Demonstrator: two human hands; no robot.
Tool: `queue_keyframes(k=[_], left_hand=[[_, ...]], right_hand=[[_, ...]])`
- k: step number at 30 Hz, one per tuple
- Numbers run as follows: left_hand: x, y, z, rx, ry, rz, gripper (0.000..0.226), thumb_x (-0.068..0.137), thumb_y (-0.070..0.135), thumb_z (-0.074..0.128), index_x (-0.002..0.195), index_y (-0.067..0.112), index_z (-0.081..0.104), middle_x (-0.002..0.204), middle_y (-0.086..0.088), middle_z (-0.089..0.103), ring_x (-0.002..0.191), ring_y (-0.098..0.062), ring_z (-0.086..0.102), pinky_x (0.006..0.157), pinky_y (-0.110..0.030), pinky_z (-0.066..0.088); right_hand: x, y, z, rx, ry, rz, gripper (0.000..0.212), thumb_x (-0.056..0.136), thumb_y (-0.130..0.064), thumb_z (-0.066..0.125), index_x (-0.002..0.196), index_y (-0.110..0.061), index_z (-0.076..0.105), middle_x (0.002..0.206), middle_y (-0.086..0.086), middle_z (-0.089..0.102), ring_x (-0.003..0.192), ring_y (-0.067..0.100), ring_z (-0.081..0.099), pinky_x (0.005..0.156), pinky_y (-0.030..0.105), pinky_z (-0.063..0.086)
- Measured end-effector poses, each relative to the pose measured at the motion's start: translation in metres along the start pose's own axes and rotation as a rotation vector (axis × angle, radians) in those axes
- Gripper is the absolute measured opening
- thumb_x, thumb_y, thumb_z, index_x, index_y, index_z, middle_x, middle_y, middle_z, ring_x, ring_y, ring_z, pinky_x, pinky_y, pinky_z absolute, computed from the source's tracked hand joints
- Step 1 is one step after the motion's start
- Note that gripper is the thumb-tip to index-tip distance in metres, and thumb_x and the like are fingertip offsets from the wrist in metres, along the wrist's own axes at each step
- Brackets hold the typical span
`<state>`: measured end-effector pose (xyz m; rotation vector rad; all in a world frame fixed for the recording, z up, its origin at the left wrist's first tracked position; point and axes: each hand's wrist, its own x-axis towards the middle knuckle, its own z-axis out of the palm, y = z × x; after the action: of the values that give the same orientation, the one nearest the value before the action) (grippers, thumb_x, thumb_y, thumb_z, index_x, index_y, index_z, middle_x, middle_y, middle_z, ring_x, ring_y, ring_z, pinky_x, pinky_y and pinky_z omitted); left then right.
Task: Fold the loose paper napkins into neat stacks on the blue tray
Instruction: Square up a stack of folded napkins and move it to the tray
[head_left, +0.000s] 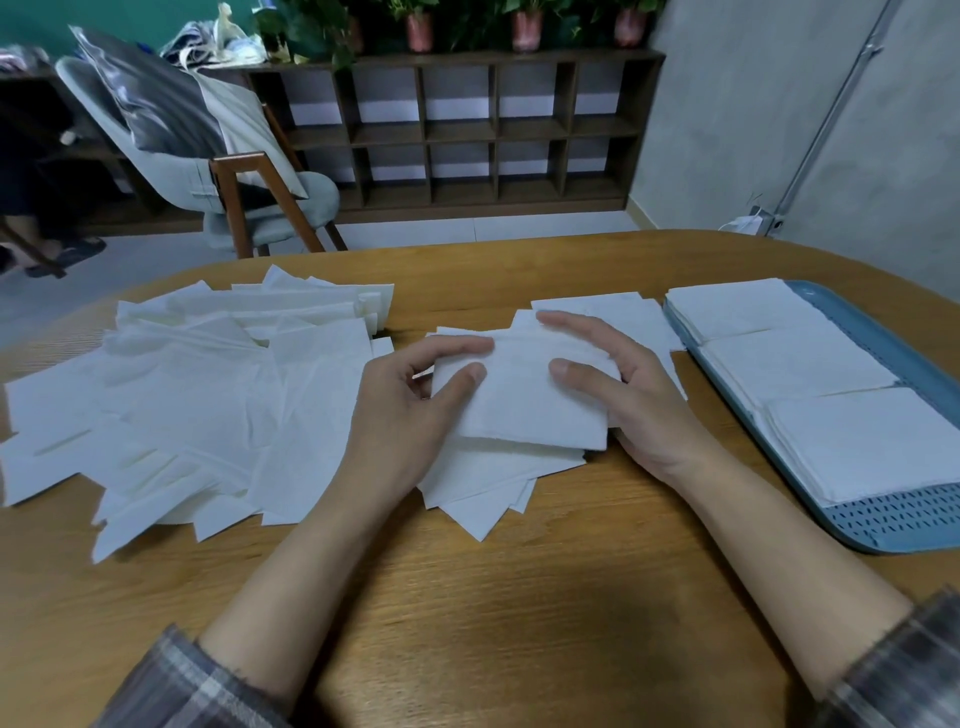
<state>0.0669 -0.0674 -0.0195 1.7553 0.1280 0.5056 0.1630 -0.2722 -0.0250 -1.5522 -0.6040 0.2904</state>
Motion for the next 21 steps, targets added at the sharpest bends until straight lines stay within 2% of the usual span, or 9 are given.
queue_keyframes(k=[3, 4, 7, 9, 14, 17, 21], left_hand=[[0.0005, -0.0007, 0.0002, -0.024, 0.050, -0.040, 0.020, 0.097, 0.014, 0.075, 0.110, 0.027, 0.083, 0.104, 0.013, 0.079, 0.088, -0.022, 0.075, 0.079, -0.033, 0.060], [0.0005, -0.0009, 0.0002, -0.025, 0.053, -0.050, 0.020, 0.097, 0.015, 0.075, 0.110, 0.028, 0.083, 0.104, 0.013, 0.080, 0.088, -0.022, 0.075, 0.080, -0.033, 0.060], [-0.0003, 0.0010, 0.0017, -0.044, 0.053, -0.071, 0.020, 0.097, 0.014, 0.076, 0.111, 0.026, 0.082, 0.105, 0.013, 0.080, 0.081, -0.009, 0.075, 0.074, -0.021, 0.057], [-0.0010, 0.0028, 0.0030, -0.048, 0.053, -0.068, 0.019, 0.097, 0.012, 0.076, 0.111, 0.023, 0.082, 0.106, 0.013, 0.080, 0.077, -0.002, 0.072, 0.072, -0.014, 0.053], [-0.0010, 0.0016, 0.0027, -0.032, 0.055, -0.064, 0.019, 0.096, 0.016, 0.077, 0.110, 0.027, 0.083, 0.104, 0.014, 0.079, 0.063, -0.003, 0.060, 0.067, -0.013, 0.048], [-0.0005, 0.0012, 0.0024, -0.036, 0.074, -0.072, 0.019, 0.096, 0.017, 0.077, 0.110, 0.029, 0.083, 0.110, 0.013, 0.079, 0.067, -0.001, 0.063, 0.069, -0.014, 0.049], [-0.0031, 0.0010, 0.0063, -0.052, 0.081, -0.084, 0.020, 0.096, 0.016, 0.077, 0.111, 0.028, 0.082, 0.111, 0.018, 0.078, 0.074, 0.003, 0.067, 0.071, -0.011, 0.049]], right_hand=[[-0.0003, -0.0014, 0.0007, 0.014, -0.013, -0.007, 0.051, 0.093, -0.030, 0.077, 0.140, -0.040, 0.063, 0.139, -0.021, 0.063, 0.132, 0.008, 0.059, 0.107, 0.033, 0.049], [-0.0008, -0.0022, 0.0014, 0.016, -0.013, -0.008, 0.054, 0.092, -0.030, 0.077, 0.142, -0.042, 0.061, 0.138, -0.023, 0.063, 0.130, 0.007, 0.060, 0.107, 0.033, 0.049], [-0.0018, -0.0023, 0.0027, -0.013, -0.007, -0.013, 0.062, 0.089, -0.031, 0.075, 0.146, -0.046, 0.055, 0.138, -0.027, 0.060, 0.128, 0.001, 0.059, 0.106, 0.031, 0.049], [-0.0022, -0.0035, 0.0040, -0.025, -0.010, -0.013, 0.066, 0.090, -0.030, 0.076, 0.148, -0.049, 0.051, 0.143, -0.024, 0.057, 0.131, 0.004, 0.058, 0.109, 0.034, 0.049], [-0.0011, -0.0038, 0.0037, -0.004, 0.039, 0.001, 0.075, 0.089, -0.032, 0.081, 0.150, -0.055, 0.043, 0.144, -0.022, 0.058, 0.132, 0.007, 0.058, 0.117, 0.047, 0.046], [0.0011, -0.0012, 0.0018, -0.001, 0.053, 0.008, 0.074, 0.090, -0.034, 0.079, 0.148, -0.059, 0.041, 0.150, -0.014, 0.055, 0.136, 0.012, 0.057, 0.120, 0.052, 0.042], [0.0009, -0.0003, 0.0038, -0.024, 0.046, 0.018, 0.074, 0.088, -0.043, 0.081, 0.148, -0.062, 0.040, 0.154, -0.019, 0.049, 0.140, 0.009, 0.051, 0.122, 0.052, 0.039]])
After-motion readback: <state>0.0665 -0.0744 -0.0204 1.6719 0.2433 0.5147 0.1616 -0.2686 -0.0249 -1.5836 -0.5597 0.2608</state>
